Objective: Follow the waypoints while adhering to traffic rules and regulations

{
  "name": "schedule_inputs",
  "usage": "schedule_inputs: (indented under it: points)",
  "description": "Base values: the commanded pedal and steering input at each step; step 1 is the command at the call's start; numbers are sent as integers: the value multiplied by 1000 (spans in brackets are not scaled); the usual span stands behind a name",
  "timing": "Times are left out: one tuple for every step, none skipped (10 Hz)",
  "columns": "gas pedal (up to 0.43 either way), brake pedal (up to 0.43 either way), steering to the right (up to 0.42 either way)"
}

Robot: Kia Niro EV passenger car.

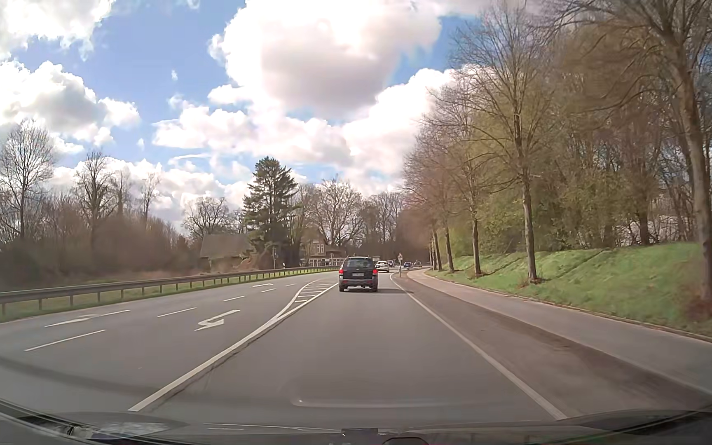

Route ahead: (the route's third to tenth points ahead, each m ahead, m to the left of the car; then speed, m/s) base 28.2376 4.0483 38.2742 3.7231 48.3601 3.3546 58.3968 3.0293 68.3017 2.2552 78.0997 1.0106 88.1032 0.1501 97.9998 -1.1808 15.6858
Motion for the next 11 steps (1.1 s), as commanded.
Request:
schedule_inputs:
  points:
    - [287, 0, 0]
    - [287, 0, 0]
    - [287, 0, 0]
    - [287, 0, 0]
    - [287, 0, 0]
    - [287, 0, 0]
    - [287, 0, 0]
    - [287, 0, 0]
    - [287, 0, 0]
    - [287, 0, 0]
    - [280, 0, 0]
